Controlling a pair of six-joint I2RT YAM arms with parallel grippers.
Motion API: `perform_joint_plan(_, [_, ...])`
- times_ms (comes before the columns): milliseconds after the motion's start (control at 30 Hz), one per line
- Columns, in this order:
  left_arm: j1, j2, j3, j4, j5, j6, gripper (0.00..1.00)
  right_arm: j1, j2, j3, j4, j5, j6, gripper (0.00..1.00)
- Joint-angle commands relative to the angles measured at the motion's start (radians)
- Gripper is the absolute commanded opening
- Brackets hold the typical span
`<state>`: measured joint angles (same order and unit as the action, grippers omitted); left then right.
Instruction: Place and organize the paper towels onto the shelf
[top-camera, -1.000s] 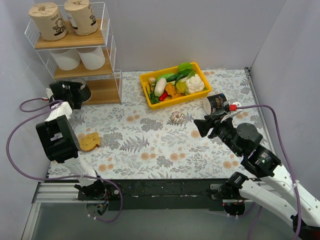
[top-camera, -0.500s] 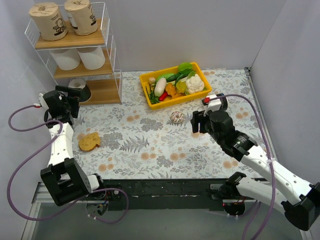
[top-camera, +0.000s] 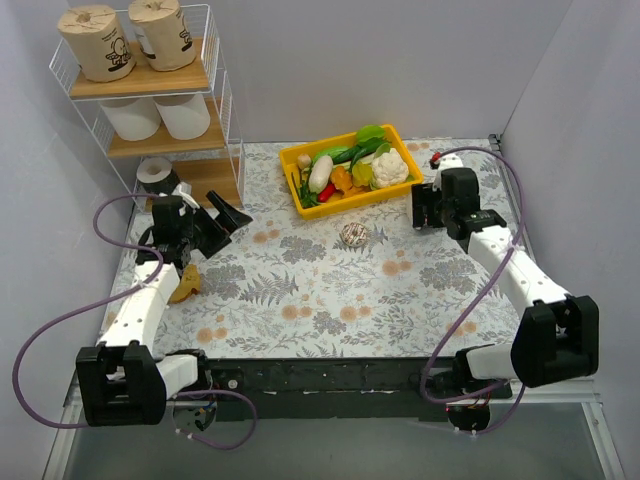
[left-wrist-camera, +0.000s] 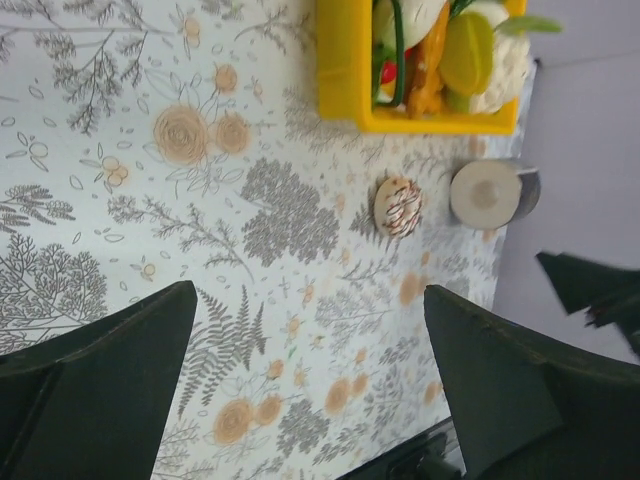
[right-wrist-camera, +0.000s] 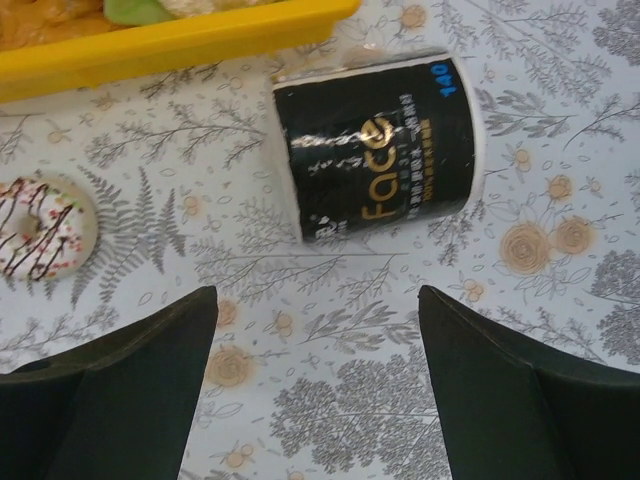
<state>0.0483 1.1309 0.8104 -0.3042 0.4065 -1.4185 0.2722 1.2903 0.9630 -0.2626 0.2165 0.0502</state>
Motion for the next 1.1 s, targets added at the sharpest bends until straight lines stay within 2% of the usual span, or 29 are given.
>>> perform_joint_plan(0, [-0.033, -0.049, -0.072, 0.027, 0.041, 0.136, 0.98, -0.076, 0.067, 0.120, 0.022, -0.066, -0.105, 0.90])
perform_joint_plan(133, [-0.034, -0.091, -0.119, 0.025, 0.067, 0.202, 0.98, -0.073, 0.118, 0.144, 0.051, -0.045, -0.119, 0.91])
perform_joint_plan(233, [-0.034, -0.123, -0.119, 0.023, 0.095, 0.217, 0.98, -0.027, 0.164, 0.169, 0.065, 0.032, -0.133, 0.90])
perform_joint_plan(500, [-0.034, -0.080, -0.120, -0.004, 0.089, 0.196, 0.98, 0.105, 0.323, 0.243, 0.066, 0.380, -0.280, 0.87])
perform_joint_plan(733, [-0.033, -0.123, -0.102, -0.019, 0.029, 0.179, 0.98, 0.127, 0.409, 0.249, 0.097, 0.429, -0.325, 0.86])
perform_joint_plan(867, [-0.033, -0.143, -0.111, -0.007, 0.026, 0.178, 0.98, 0.160, 0.461, 0.230, 0.195, 0.558, -0.409, 0.87])
perform_joint_plan(1067, [-0.034, -0.129, -0.105, -0.009, 0.034, 0.176, 0.98, 0.163, 0.556, 0.273, 0.217, 0.623, -0.424, 0.85])
